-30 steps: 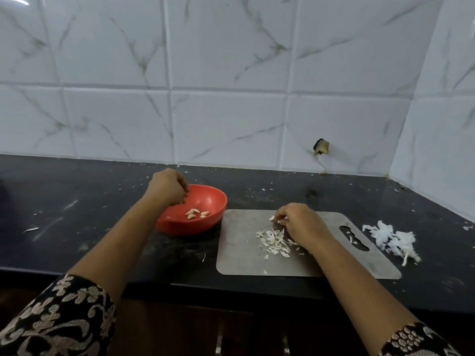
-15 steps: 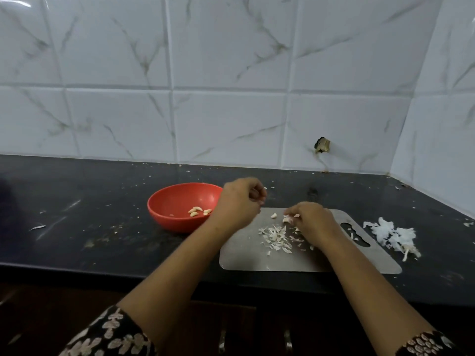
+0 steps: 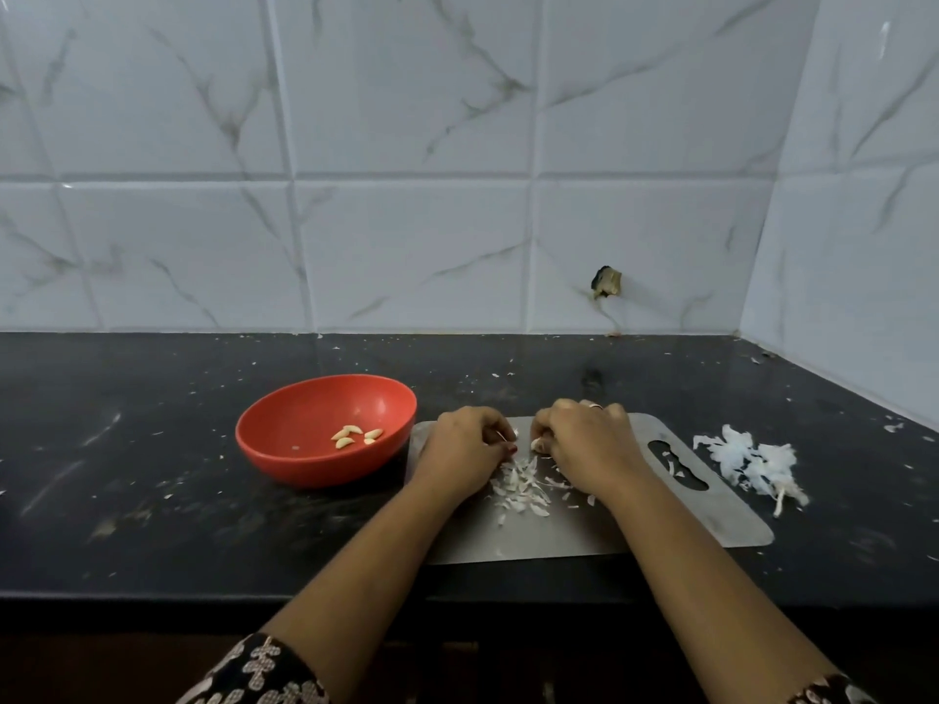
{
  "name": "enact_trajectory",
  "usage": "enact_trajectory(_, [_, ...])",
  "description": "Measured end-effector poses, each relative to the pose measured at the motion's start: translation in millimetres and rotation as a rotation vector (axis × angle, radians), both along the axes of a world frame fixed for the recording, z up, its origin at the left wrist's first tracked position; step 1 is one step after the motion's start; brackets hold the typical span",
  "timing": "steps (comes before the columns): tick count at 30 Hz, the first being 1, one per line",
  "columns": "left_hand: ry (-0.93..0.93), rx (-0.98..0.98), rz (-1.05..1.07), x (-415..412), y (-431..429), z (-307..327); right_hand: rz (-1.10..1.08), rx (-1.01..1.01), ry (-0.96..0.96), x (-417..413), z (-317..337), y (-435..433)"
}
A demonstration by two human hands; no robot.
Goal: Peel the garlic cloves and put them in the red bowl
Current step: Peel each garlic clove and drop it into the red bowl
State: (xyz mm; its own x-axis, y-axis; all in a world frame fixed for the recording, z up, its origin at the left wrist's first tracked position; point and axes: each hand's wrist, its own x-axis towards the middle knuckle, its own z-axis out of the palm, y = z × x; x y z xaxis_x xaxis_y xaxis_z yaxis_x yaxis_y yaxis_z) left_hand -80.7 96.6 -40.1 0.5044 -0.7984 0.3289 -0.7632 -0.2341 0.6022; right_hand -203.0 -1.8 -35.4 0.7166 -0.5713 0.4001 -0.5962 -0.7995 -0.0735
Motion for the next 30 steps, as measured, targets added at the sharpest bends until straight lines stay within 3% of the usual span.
enact_trajectory(4, [-0.018, -0.075, -0.003, -1.6, -0.9, -2.4, 0.038, 0.073, -0.122, 1.4, -2.3, -0.3])
enact_trajectory(9, [0.184, -0.371, -0.071, -1.9, 0.1, -3.9, 0.218, 0.733, -0.665, -0.6, 3.0, 2.9])
enact_trajectory(14, [0.322, -0.5, -0.115, -2.2, 3.7, -1.8, 0.343, 1.158, -0.846, -7.7, 10.3, 13.5])
enact_trajectory(24, [0.537, -0.538, -0.154, -0.3, 5.7, -3.1, 0.413, 1.318, -0.901, -7.7, 11.9, 20.7])
enact_trajectory(30, [0.503, -0.433, -0.232, 3.5, 6.3, -3.6, 0.414, 1.323, -0.815, -11.7, 9.7, 21.3])
